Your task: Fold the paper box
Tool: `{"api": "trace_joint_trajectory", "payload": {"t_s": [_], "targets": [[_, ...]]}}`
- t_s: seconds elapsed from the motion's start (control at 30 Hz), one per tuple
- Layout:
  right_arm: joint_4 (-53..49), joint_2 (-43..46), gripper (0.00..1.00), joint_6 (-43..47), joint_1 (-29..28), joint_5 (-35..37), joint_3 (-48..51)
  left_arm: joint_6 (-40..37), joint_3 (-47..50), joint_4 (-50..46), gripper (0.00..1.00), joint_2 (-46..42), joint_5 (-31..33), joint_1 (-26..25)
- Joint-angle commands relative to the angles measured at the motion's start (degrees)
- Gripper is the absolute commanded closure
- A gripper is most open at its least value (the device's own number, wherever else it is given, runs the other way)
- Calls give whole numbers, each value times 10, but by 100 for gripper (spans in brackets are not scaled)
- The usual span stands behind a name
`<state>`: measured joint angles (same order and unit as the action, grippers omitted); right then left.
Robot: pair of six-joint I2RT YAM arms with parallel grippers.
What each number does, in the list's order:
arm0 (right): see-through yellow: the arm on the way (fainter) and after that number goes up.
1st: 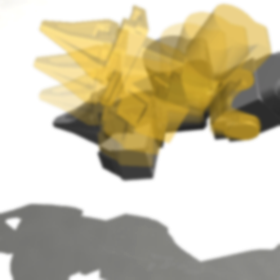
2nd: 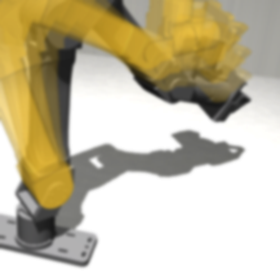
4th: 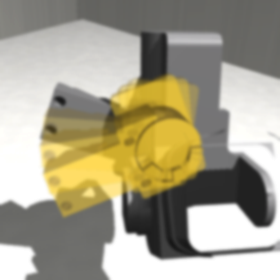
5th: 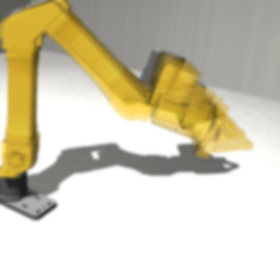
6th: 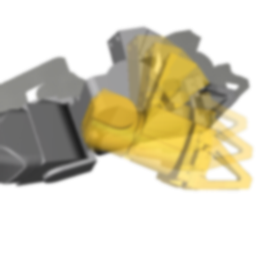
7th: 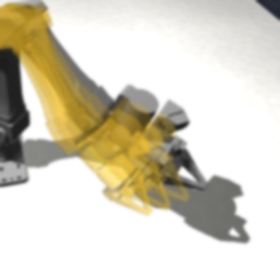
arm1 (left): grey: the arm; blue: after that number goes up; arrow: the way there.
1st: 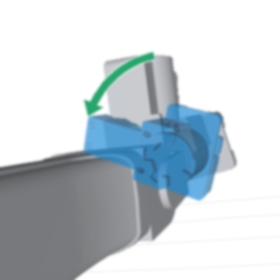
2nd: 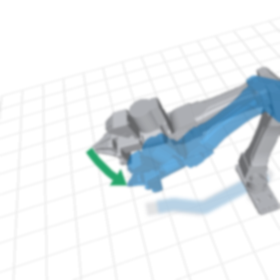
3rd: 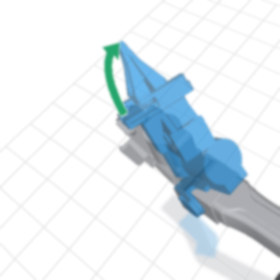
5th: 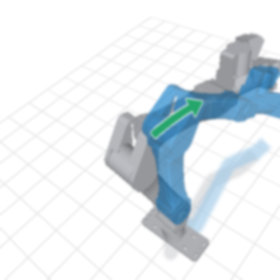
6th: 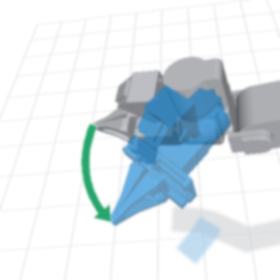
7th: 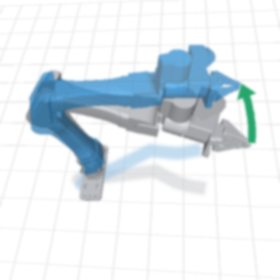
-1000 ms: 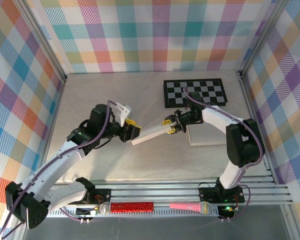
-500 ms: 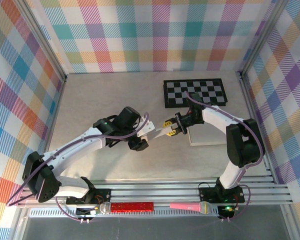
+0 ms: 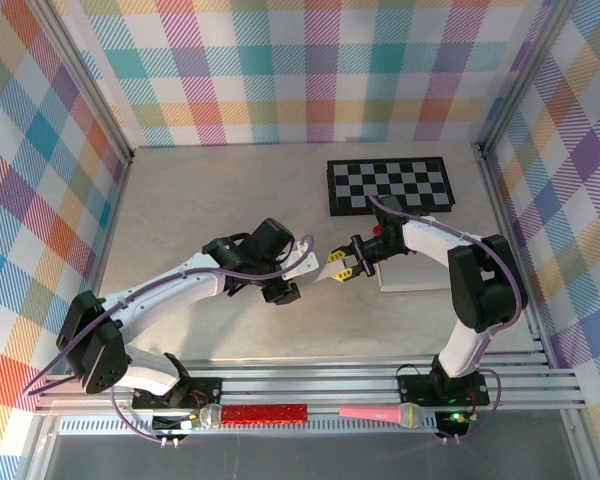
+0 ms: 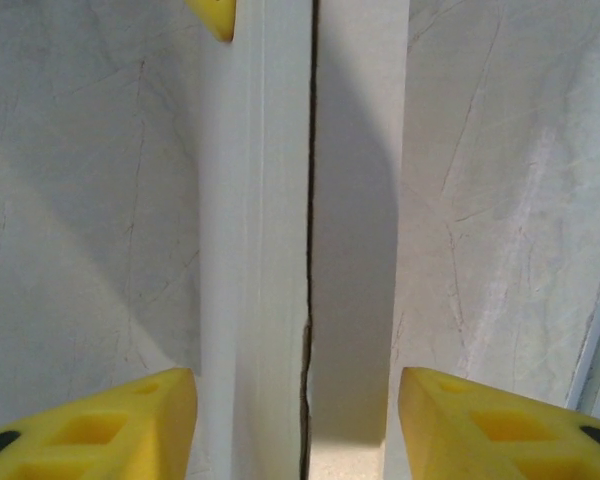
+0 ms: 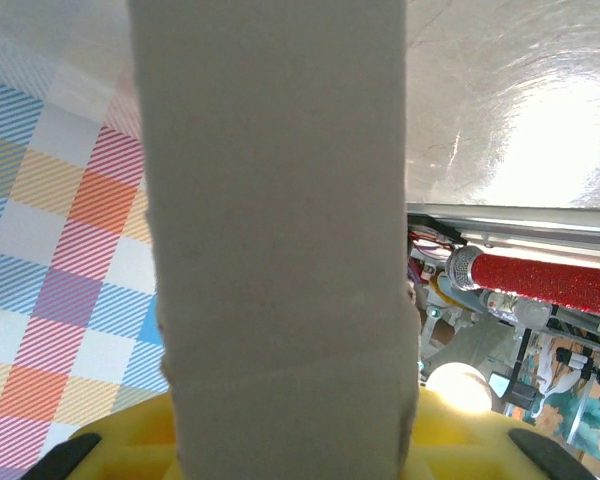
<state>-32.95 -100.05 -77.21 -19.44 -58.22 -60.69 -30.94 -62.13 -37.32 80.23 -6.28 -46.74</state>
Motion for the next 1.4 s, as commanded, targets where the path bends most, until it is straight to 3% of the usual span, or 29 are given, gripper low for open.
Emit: {"api": "trace_joint_trajectory", "payload": {"t_s": [0.0, 0.37, 0.47, 0.6, 0.7, 0.9, 1.03, 1.17, 1.23, 1.37], "targets": [[10, -13, 72, -30, 2, -5, 13, 6, 10, 10, 52, 9, 14, -7], [56, -21, 73, -66, -1, 22, 32, 10, 64, 52, 55, -19, 11, -7], [63, -22, 73, -77, -1, 21, 34, 14, 52, 47, 61, -8, 15, -7], [60, -21, 52, -82, -1, 32, 18, 18, 14, 8, 74, 17, 8, -6], [14, -19, 38, -41, 0, 56, -22, 17, -17, -27, 78, 33, -15, -6], [-57, 42, 28, 11, 10, 145, -51, 16, -42, -68, 80, 48, -19, -7], [-138, 115, 28, 91, 19, 261, -88, 13, -41, -80, 79, 43, -21, -7], [-158, 179, 31, 203, 19, 351, -102, 3, -34, -91, 79, 43, -32, -7], [-152, 202, 40, 284, 18, 374, -95, -4, -28, -95, 78, 41, -38, -6], [-137, 248, 47, 483, 8, 389, -52, -22, -21, -101, 77, 44, -49, -5]]}}
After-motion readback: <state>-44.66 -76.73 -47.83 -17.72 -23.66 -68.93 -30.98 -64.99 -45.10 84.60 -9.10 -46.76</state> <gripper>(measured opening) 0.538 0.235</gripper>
